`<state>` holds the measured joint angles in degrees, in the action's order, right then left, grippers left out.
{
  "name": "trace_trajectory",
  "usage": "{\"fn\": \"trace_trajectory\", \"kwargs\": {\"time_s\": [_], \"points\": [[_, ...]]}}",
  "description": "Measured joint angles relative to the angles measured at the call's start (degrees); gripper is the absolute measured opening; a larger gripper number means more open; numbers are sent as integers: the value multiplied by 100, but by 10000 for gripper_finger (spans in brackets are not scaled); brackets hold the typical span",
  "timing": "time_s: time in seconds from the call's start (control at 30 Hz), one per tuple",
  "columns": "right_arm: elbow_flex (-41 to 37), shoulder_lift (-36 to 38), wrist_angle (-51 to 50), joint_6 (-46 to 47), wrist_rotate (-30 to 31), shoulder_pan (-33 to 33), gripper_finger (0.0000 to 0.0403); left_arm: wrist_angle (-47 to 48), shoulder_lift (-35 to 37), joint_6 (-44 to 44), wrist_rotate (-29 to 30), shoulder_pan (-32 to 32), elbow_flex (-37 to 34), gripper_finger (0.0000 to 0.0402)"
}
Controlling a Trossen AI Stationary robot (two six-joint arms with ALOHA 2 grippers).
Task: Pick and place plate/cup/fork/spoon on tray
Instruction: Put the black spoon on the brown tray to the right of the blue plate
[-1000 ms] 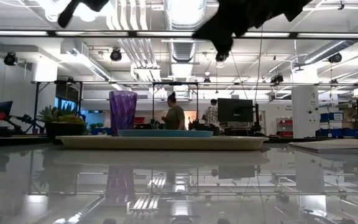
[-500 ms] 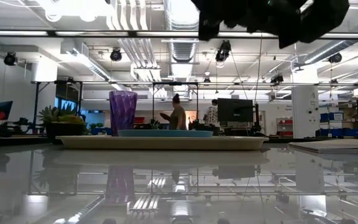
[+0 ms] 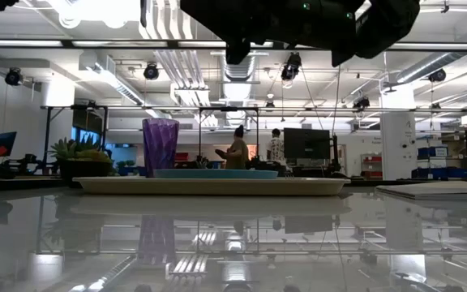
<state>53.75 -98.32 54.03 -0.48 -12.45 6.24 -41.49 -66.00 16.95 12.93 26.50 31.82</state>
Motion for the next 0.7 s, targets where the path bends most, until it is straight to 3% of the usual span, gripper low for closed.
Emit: {"fn": "trace_trajectory", "kwargs": {"time_s": [0.13,0.3,0.7], "points": [[158,7,-109,-355,23,120,146,286,68,39,677,-22,-27,0],[326,-10,-189,-604,350,209,178,284,108,186,733,-110,-24,0],[615,-44,-315,-797,645,214,167,-160,-95,201,457,-210,-2,0]]}}
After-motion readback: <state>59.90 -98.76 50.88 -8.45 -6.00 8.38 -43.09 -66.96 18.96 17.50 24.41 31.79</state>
